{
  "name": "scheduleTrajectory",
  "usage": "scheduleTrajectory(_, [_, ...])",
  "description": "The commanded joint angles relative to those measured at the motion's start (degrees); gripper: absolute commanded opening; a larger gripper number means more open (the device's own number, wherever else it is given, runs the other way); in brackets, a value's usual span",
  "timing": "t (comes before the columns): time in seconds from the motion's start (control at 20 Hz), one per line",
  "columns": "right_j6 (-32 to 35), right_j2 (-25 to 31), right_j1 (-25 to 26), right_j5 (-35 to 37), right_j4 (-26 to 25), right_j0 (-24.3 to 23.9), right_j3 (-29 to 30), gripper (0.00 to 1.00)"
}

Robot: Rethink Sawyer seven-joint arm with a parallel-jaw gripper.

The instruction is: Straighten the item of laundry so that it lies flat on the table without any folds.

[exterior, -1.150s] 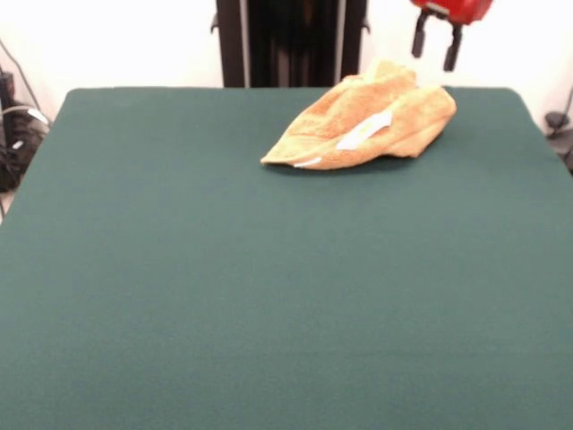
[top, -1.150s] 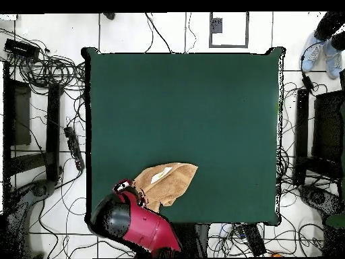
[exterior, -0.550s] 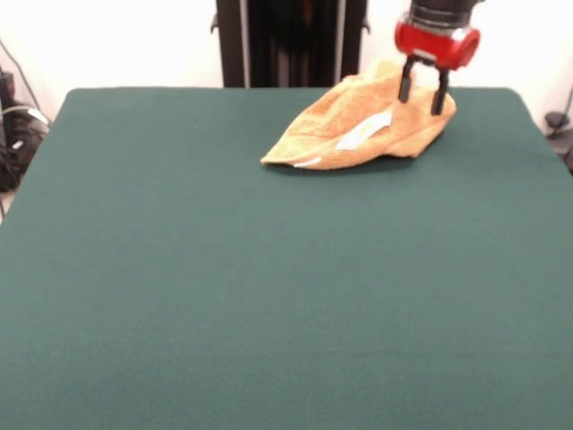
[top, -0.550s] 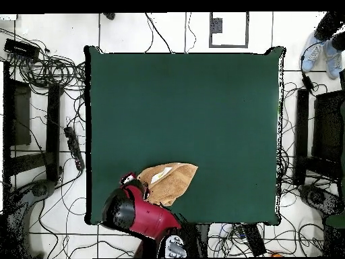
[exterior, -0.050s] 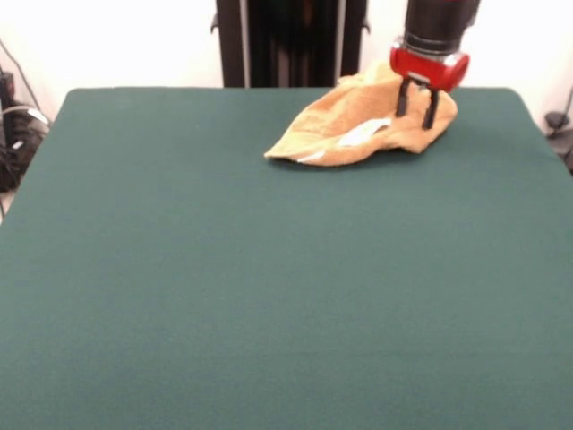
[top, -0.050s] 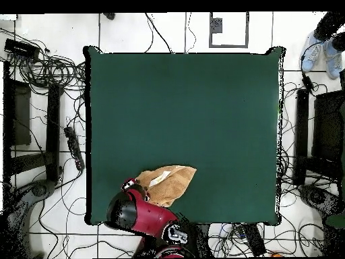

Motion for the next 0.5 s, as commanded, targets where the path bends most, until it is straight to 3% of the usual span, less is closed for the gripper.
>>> scheduleTrajectory(0.05, [8.37,3.84,2.98,-2.34,-0.75,2.65,-5.35,0.0])
scheduleTrajectory(0.5, [8.18,3.73,4.96,-2.37,-1.36,2.58,-6.87,0.0])
